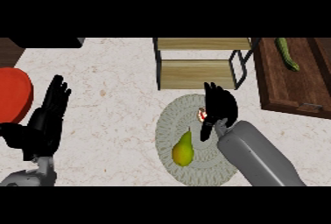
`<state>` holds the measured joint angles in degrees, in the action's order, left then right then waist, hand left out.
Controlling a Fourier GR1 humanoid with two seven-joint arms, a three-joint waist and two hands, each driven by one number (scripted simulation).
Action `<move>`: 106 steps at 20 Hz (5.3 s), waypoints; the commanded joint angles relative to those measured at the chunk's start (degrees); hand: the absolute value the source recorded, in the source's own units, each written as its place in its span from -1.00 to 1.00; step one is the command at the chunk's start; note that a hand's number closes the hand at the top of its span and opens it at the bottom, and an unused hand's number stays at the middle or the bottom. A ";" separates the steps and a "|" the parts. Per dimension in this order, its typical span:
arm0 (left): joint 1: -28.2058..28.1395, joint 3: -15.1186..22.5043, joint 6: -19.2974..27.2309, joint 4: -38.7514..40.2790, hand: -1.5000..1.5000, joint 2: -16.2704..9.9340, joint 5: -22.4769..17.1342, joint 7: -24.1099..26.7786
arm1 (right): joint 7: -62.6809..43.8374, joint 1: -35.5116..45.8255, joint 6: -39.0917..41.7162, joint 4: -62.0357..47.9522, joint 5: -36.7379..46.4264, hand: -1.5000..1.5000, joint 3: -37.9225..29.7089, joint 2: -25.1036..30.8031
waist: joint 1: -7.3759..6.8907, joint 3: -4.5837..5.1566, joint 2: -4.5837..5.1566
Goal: Pick the cupcake from the placemat and place it in the tiered shelf
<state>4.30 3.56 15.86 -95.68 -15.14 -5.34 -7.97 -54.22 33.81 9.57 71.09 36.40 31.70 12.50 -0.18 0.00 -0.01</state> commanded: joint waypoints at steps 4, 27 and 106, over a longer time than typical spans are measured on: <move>-0.77 -1.44 -1.66 -2.24 0.00 1.64 1.04 -1.76 | 5.30 -4.21 0.30 -0.99 5.95 -1.00 -3.90 -1.77 | 0.04 0.00 -0.02; 2.54 -3.61 -3.84 -0.33 0.00 4.03 3.96 -3.05 | -1.18 -4.89 -9.28 -5.69 10.86 1.00 11.95 -12.39 | -0.90 -0.03 0.05; 0.61 -8.31 -8.67 -2.82 0.00 5.24 4.57 -4.93 | 35.78 28.35 -43.10 -24.67 -0.19 -1.00 -45.83 -9.94 | 0.02 -0.02 -0.21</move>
<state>5.36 -3.41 8.00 -96.94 -8.60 0.36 -10.39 -18.43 62.58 -32.18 41.41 38.65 -13.05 3.19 -0.61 -0.07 0.15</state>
